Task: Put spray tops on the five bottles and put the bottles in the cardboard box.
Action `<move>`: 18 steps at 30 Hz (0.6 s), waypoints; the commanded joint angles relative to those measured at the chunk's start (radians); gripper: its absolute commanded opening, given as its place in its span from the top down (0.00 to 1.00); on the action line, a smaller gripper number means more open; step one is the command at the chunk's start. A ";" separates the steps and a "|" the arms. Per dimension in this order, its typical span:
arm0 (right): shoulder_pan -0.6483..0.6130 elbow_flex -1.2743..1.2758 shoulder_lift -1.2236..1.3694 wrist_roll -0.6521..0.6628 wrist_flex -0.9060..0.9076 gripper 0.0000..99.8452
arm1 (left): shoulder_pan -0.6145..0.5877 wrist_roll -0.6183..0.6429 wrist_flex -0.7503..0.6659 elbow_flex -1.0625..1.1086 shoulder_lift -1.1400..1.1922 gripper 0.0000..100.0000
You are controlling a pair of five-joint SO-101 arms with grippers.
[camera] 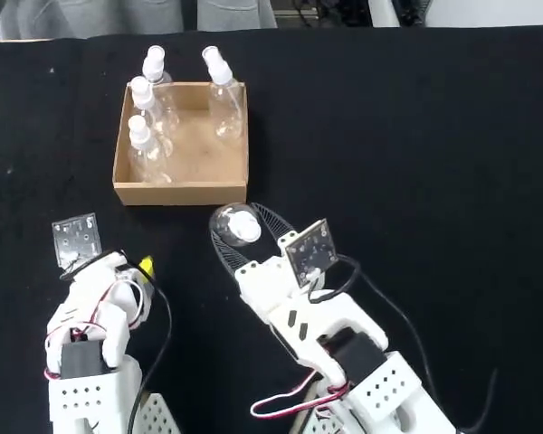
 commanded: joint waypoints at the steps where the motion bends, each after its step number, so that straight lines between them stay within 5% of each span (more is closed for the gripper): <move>1: 0.021 -0.022 -0.024 -0.002 0.002 0.87 | 0.012 -0.005 0.061 0.025 -0.012 0.81; 11: 0.023 -0.179 -0.013 0.000 0.044 0.88 | 0.012 -0.005 0.066 0.025 -0.012 0.81; 18: 0.021 -0.325 -0.012 0.008 0.121 0.87 | 0.013 -0.011 0.055 0.025 -0.014 0.97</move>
